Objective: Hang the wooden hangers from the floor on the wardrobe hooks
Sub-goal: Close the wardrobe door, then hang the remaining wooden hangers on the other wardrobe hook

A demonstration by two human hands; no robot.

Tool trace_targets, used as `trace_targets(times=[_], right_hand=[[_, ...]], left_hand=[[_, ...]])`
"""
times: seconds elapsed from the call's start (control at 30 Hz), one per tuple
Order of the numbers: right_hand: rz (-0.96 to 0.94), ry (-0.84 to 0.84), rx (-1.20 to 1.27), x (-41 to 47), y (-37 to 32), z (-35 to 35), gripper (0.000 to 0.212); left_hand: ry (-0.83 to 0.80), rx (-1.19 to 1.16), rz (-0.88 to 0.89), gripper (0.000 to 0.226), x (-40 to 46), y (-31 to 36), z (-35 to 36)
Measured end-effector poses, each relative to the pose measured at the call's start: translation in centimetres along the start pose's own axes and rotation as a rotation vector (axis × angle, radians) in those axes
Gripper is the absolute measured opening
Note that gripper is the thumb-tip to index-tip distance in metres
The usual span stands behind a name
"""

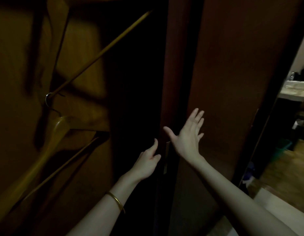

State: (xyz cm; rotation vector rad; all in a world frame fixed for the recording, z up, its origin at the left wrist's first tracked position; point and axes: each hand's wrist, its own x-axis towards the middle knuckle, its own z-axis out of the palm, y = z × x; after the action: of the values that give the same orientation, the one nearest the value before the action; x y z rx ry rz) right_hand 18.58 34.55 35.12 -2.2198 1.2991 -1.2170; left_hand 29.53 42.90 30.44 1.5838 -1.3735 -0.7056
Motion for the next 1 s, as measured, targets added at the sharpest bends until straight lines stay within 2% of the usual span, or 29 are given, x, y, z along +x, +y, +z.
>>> trace_targets(times=[0.17, 0.27, 0.47, 0.77, 1.0], right_hand=[[0.007, -0.066, 0.195, 0.6, -0.4, 0.3, 0.128], [-0.004, -0.049, 0.169, 0.7, -0.5, 0.5, 0.133], [-0.043, 0.062, 0.107, 0.8, 0.1, 1.3, 0.115], [-0.039, 0.228, 0.059, 0.8, 0.4, 2.4, 0.091], [-0.044, 0.297, -0.033, 1.1, 1.1, 2.5, 0.082]], left_hand=[[0.017, 0.007, 0.001, 0.056, 0.2, 0.4, 0.0], [0.019, 0.001, -0.006, 0.055, 0.6, 0.2, 0.6], [0.01, 0.025, -0.036, 0.059, 2.2, 0.0, 1.7], [-0.056, 0.041, 0.026, 0.058, 4.3, 0.1, 2.6], [-0.075, 0.051, 0.049, 0.059, 5.6, 0.9, 3.3]])
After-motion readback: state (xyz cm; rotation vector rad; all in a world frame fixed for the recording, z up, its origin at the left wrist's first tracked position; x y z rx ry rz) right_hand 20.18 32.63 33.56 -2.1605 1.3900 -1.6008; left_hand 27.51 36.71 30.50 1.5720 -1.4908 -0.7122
